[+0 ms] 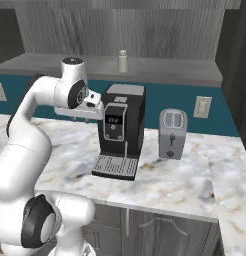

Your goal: Retrieve the shaker from the cabinet and place it next the steak on a plate on the dining table.

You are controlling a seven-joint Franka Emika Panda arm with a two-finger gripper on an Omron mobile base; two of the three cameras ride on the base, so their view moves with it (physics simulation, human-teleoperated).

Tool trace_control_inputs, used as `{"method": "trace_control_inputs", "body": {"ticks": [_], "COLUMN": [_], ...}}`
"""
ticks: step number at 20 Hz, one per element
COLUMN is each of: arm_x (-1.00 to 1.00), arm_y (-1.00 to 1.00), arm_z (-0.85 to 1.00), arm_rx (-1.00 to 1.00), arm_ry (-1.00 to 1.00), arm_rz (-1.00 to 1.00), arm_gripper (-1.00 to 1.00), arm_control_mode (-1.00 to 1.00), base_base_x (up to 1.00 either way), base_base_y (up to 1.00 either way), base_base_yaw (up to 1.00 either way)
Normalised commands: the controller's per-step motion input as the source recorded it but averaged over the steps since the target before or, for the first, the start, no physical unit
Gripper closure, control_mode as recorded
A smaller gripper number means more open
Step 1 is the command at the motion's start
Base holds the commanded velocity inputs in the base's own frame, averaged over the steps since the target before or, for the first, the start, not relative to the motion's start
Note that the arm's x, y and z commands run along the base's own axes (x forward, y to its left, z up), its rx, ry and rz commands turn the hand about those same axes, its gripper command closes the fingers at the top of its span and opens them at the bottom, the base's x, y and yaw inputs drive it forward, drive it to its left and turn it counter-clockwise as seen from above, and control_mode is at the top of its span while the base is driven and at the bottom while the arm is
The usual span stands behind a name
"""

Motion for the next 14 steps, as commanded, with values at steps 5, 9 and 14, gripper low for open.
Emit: {"method": "trace_control_inputs", "body": {"ticks": [5,9,14], "arm_x": [-0.48,-0.72,-0.60], "arm_y": [0.00,-0.01,-0.13], "arm_z": [0.02,0.05,0.38], "arm_rx": [0.00,0.00,-0.03], "arm_ry": [-0.07,-0.32,-0.37], "arm_rz": [0.00,0.00,0.00], "arm_gripper": [-1.00,-1.00,-1.00], "arm_control_mode": [-1.00,-1.00,-1.00], "base_base_x": [0.00,0.00,0.00], "base_base_y": [0.00,0.00,0.00], "base_base_yaw": [0.00,0.00,0.00]}}
